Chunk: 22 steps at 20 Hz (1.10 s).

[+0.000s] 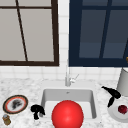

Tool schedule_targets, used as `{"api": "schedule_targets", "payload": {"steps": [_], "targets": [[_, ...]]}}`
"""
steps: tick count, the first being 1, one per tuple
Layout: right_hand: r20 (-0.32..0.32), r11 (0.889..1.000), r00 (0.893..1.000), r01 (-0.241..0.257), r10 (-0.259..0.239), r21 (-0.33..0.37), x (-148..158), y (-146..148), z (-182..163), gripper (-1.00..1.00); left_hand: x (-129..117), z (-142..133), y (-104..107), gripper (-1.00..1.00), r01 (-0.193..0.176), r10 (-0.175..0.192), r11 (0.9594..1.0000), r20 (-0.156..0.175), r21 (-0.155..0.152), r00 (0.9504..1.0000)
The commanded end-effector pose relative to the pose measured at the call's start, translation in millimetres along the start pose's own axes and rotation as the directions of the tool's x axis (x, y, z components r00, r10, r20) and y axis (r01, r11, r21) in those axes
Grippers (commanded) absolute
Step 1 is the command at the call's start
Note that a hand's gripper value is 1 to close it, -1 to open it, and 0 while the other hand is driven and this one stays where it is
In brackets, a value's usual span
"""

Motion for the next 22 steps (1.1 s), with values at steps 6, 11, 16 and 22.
{"api": "schedule_targets", "payload": {"steps": [6,11,16,22], "targets": [[-0.214,0.995,0.972,-0.104,0.100,-0.005,-9.0,27.0,12.6,-1.00,0.0,0.0,0.0,0.00,0.000,0.000,1.0000,0.000,0.000,1.0000],[-0.301,0.994,0.948,-0.111,0.108,0.009,-11.4,50.9,27.2,-1.00,0.0,0.0,0.0,0.00,0.000,0.000,1.0000,0.000,0.000,1.0000],[-0.342,0.981,0.921,-0.188,0.189,0.036,1.5,84.0,42.0,-1.00,0.0,0.0,0.0,0.00,0.000,0.000,1.0000,0.000,0.000,1.0000],[-0.393,0.961,0.877,-0.262,0.277,0.092,6.4,104.0,69.6,-1.00,0.0,0.0,0.0,0.00,0.000,0.000,1.0000,0.000,0.000,1.0000]]}}
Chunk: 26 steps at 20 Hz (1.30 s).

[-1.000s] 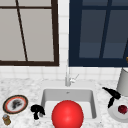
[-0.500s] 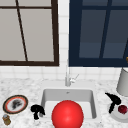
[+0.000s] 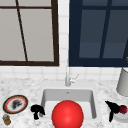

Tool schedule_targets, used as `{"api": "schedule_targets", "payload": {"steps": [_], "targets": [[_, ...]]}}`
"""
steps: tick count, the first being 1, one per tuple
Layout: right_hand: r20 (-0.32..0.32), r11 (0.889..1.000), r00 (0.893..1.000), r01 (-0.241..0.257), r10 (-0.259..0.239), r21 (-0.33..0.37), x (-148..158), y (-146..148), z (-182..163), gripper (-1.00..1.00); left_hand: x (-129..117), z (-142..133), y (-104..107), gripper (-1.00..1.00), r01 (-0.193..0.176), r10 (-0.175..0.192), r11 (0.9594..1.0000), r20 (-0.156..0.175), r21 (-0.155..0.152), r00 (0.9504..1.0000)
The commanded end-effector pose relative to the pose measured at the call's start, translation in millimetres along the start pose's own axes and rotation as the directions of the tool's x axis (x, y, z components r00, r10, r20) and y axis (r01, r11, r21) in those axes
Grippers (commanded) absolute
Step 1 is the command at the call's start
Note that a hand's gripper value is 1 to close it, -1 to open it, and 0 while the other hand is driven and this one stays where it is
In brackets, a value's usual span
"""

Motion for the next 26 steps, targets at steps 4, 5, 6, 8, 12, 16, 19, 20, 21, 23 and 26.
{"api": "schedule_targets", "payload": {"steps": [4,5,6,8,12,16,19,20,21,23,26], "targets": [[-0.070,0.986,0.984,-0.164,0.166,0.035,25.5,29.6,6.0,-1.00,0.0,0.0,0.0,0.00,0.000,0.000,1.0000,0.000,0.000,1.0000],[-0.083,0.982,0.979,-0.185,0.186,0.029,29.0,36.2,4.7,-1.00,0.0,0.0,0.0,0.00,0.000,0.000,1.0000,0.000,0.000,1.0000],[-0.096,0.978,0.973,-0.208,0.210,0.024,33.1,41.2,1.5,-1.00,0.0,0.0,0.0,0.00,0.000,0.000,1.0000,0.000,0.000,1.0000],[-0.118,0.968,0.960,-0.251,0.252,0.026,41.5,51.3,-4.0,-1.00,0.0,0.0,0.0,0.00,0.000,0.000,1.0000,0.000,0.000,1.0000],[-0.141,0.948,0.938,-0.317,0.318,0.032,60.2,72.1,-16.1,-1.00,0.0,0.0,0.0,0.00,0.000,0.000,1.0000,0.000,0.000,1.0000],[-0.153,0.931,0.919,-0.359,0.364,0.059,79.3,91.4,-27.5,-1.00,0.0,0.0,0.0,0.00,0.000,0.000,1.0000,0.000,0.000,1.0000],[-0.160,0.921,0.907,-0.384,0.389,0.059,94.1,106.5,-37.4,-1.00,0.0,0.0,0.0,0.00,0.000,0.000,1.0000,0.000,0.000,1.0000],[-0.163,0.918,0.903,-0.393,0.397,0.059,99.0,111.4,-40.8,-1.00,0.0,0.0,0.0,0.00,0.000,0.000,1.0000,0.000,0.000,1.0000],[-0.165,0.914,0.899,-0.401,0.406,0.062,104.0,116.2,-43.8,-1.00,0.0,0.0,0.0,0.00,0.000,0.000,1.0000,0.000,0.000,1.0000],[-0.159,0.919,0.905,-0.385,0.394,0.080,107.9,116.9,-48.4,-1.00,0.0,0.0,0.0,0.00,0.000,0.000,1.0000,0.000,0.000,1.0000],[-0.132,0.946,0.937,-0.320,0.323,0.047,105.3,116.0,-44.7,-1.00,0.0,0.0,0.0,0.00,0.000,0.000,1.0000,0.000,0.000,1.0000]]}}
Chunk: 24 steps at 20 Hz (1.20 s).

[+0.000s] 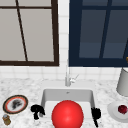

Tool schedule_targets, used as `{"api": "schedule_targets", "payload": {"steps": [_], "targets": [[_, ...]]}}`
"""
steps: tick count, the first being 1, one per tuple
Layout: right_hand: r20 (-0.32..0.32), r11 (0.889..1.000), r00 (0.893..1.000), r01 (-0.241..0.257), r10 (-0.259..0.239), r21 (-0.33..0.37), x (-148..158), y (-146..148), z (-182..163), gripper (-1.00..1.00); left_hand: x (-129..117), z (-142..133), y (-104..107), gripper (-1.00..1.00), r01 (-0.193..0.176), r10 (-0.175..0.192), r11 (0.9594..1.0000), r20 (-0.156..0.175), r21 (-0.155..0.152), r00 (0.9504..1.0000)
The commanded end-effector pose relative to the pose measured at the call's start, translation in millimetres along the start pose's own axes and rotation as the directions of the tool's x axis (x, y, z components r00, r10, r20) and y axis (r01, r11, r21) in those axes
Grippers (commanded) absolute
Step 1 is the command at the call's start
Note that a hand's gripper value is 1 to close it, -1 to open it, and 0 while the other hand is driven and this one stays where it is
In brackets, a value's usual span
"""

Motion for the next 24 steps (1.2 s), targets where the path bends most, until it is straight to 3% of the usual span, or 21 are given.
{"api": "schedule_targets", "payload": {"steps": [1,5,8,14,24], "targets": [[0.000,1.000,1.000,0.000,0.000,0.000,0.0,-0.5,-1.6,-1.00,0.0,0.0,0.0,0.00,0.000,0.000,1.0000,0.000,0.000,1.0000],[0.019,1.000,1.000,0.003,-0.003,-0.001,4.7,0.0,-1.8,-1.00,0.0,0.0,0.0,0.00,0.000,0.000,1.0000,0.000,0.000,1.0000],[0.006,0.998,0.999,-0.033,0.034,-0.048,14.2,-9.6,-12.8,-1.00,0.0,0.0,0.0,0.00,0.000,0.000,1.0000,0.000,0.000,1.0000],[-0.001,0.989,1.000,0.004,-0.004,-0.148,19.5,-17.3,-38.7,-1.00,0.0,0.0,0.0,0.00,0.000,0.000,1.0000,0.000,0.000,1.0000],[0.004,0.951,1.000,0.016,-0.016,-0.310,32.2,-40.0,-91.1,-1.00,0.0,0.0,0.0,0.00,0.000,0.000,1.0000,0.000,0.000,1.0000]]}}
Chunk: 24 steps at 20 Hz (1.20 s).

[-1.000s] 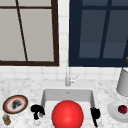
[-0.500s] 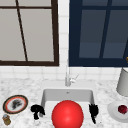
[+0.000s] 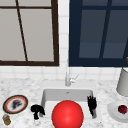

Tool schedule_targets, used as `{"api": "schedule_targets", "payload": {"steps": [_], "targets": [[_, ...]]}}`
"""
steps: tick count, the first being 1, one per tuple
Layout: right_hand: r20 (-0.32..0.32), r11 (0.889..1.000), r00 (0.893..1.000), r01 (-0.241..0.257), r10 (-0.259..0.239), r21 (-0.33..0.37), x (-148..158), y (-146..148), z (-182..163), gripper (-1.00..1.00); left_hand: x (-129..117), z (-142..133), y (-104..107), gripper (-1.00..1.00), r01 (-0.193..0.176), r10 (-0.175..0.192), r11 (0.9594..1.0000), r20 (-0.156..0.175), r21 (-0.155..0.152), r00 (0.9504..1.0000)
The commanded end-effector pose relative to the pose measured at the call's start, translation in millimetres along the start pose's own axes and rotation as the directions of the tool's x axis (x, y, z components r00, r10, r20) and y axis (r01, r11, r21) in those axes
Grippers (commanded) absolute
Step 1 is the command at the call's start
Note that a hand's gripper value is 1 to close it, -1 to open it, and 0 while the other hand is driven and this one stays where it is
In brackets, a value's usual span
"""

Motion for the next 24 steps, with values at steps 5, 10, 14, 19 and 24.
{"api": "schedule_targets", "payload": {"steps": [5,10,14,19,24], "targets": [[-0.003,0.997,1.000,0.002,-0.002,-0.073,18.0,-23.1,-51.9,-1.00,0.0,0.0,0.0,0.00,0.000,0.000,1.0000,0.000,0.000,1.0000],[-0.004,0.999,1.000,-0.015,0.015,-0.046,31.4,-42.2,-91.6,-1.00,0.0,0.0,0.0,0.00,0.000,0.000,1.0000,0.000,0.000,1.0000],[-0.015,0.998,1.000,-0.014,0.013,-0.069,38.9,-63.9,-119.6,-1.00,0.0,0.0,0.0,0.00,0.000,0.000,1.0000,0.000,0.000,1.0000],[-0.013,0.998,1.000,-0.016,0.015,-0.068,46.4,-89.7,-152.9,-1.00,0.0,0.0,0.0,0.00,0.000,0.000,1.0000,0.000,0.000,1.0000],[-0.001,0.999,1.000,-0.012,0.012,-0.034,58.3,-98.0,-195.1,-1.00,0.0,0.0,0.0,0.00,0.000,0.000,1.0000,0.000,0.000,1.0000]]}}
